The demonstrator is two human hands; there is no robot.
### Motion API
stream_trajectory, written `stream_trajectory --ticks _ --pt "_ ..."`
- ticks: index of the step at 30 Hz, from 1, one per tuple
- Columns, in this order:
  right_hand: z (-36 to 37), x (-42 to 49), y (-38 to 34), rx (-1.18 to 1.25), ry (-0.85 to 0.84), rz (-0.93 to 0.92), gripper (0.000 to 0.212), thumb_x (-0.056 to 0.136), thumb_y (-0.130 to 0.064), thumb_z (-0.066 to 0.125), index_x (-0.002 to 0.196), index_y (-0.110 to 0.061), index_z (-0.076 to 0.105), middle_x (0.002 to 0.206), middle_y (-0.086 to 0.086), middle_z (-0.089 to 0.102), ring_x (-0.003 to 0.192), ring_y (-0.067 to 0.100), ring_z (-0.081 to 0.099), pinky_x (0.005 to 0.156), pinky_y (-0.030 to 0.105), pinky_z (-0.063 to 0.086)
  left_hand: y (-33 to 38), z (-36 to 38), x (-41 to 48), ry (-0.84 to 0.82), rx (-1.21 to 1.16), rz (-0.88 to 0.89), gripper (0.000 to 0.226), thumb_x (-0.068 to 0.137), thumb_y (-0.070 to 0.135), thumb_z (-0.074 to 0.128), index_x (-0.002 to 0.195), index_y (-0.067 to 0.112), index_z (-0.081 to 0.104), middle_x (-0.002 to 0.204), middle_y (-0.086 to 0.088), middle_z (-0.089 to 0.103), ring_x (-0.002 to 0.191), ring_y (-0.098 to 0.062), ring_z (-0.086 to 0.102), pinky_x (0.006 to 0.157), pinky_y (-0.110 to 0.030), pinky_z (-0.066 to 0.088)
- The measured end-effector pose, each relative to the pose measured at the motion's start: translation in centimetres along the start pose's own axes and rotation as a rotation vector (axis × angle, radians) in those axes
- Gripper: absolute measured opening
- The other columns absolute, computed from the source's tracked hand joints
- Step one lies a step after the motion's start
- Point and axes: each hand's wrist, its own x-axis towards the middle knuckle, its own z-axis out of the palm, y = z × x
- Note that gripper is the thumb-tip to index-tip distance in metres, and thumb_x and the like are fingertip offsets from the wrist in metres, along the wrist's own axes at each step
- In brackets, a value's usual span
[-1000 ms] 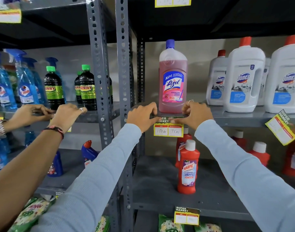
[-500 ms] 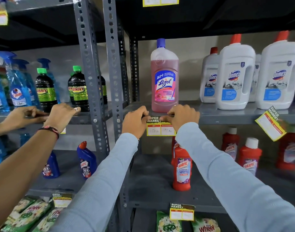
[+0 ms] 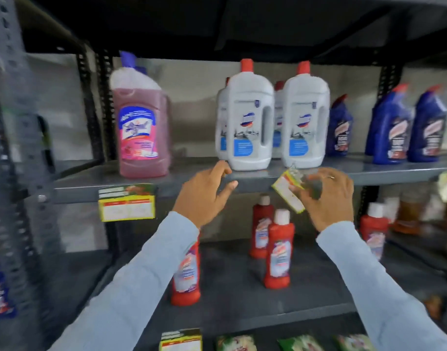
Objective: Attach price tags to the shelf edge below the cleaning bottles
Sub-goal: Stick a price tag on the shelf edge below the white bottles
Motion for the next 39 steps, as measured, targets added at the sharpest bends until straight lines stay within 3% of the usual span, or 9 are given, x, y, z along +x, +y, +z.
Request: stream_trajectory --ticks 7,12,16,20,23,25,30,36,39 --pt "-0.9 5.2 5.7 -0.241 -0.284 -0.169 0.041 0.078 -0.053 0.058 0.087 -0.017 0.075 0.149 0.007 0.038 0.146 0.029 0.007 0.119 0.047 0.008 6.4 6.8 7.4 -0.253 0.134 0.013 0.040 0.094 0.042 0.043 0.128 0.022 0.039 0.127 -0.007 0.060 0.111 -0.032 0.059 0.085 -0.045 0.048" --pt "-0.8 5.9 6.3 -0.109 -0.346 -0.226 0.033 0.075 -0.045 0.066 0.090 -0.017 0.076 0.143 0.003 0.047 0.146 0.028 0.007 0.119 0.049 0.003 9.3 8.3 10.1 -0.393 0.602 0.134 0.038 0.097 0.031 0.040 0.132 0.017 0.032 0.109 -0.018 0.062 0.095 -0.039 0.062 0.068 -0.038 0.037" --pt "-0.1 6.1 7.2 -0.049 -0.309 -0.269 0.023 0.074 -0.038 0.069 0.089 -0.022 0.076 0.138 0.001 0.051 0.145 0.026 0.011 0.116 0.045 -0.008 10.1 8.0 10.9 -0.456 0.627 0.094 0.026 0.098 0.027 0.038 0.122 0.020 0.044 0.103 -0.017 0.060 0.091 -0.035 0.059 0.067 -0.036 0.034" --pt "-0.3 6.6 7.6 0.024 -0.316 -0.293 0.023 0.075 -0.038 0.068 0.083 -0.018 0.076 0.133 0.002 0.053 0.143 0.020 0.022 0.114 0.039 -0.015 9.6 8.0 10.7 -0.514 0.469 0.027 0.007 0.097 0.027 0.039 0.090 0.025 0.039 0.094 -0.012 0.063 0.075 -0.028 0.052 0.063 -0.034 0.035" --pt "-0.7 7.0 8.1 0.010 -0.393 -0.404 0.017 0.075 -0.038 0.069 0.078 -0.023 0.076 0.136 -0.001 0.050 0.143 0.018 0.022 0.116 0.045 -0.015 8.8 8.0 8.6 -0.519 0.148 -0.087 0.016 0.094 0.026 0.048 0.085 0.017 0.056 0.117 -0.010 0.062 0.108 -0.030 0.058 0.091 -0.041 0.045" --pt "-0.9 6.8 8.4 -0.102 -0.431 -0.480 0.018 0.074 -0.042 0.068 0.080 -0.026 0.076 0.142 -0.003 0.044 0.145 0.019 0.016 0.117 0.048 -0.013 8.3 8.7 6.7 -0.493 0.150 -0.067 0.019 0.092 0.027 0.053 0.088 0.015 0.068 0.145 -0.004 0.045 0.135 -0.024 0.037 0.118 -0.040 0.019" --pt "-1.2 6.7 8.1 -0.319 -0.462 -0.553 0.024 0.079 -0.046 0.062 0.090 -0.028 0.074 0.151 -0.004 0.031 0.146 0.022 0.008 0.117 0.052 -0.011 8.7 10.9 5.6 -0.332 0.266 -0.059 0.021 0.085 0.033 0.064 0.086 0.016 0.076 0.151 0.003 0.038 0.143 -0.020 0.025 0.120 -0.036 -0.001" --pt "-2.8 8.3 7.7 -0.036 -0.532 -0.425 0.024 0.082 -0.043 0.058 0.089 -0.024 0.072 0.129 -0.003 0.053 0.124 0.019 0.048 0.120 0.045 0.000 9.2 8.4 7.8 -0.343 0.042 -0.283 0.015 0.079 0.024 0.073 0.087 0.013 0.078 0.134 0.003 0.059 0.125 -0.019 0.051 0.108 -0.037 0.036" --pt "-3.0 8.8 7.0 0.046 -0.579 -0.364 0.026 0.082 -0.042 0.059 0.088 -0.019 0.068 0.121 0.001 0.059 0.135 0.022 0.038 0.120 0.045 0.006 9.5 7.3 8.9 -0.358 0.004 -0.333 0.015 0.077 0.022 0.074 0.088 0.013 0.078 0.125 0.000 0.066 0.115 -0.019 0.058 0.097 -0.029 0.040"
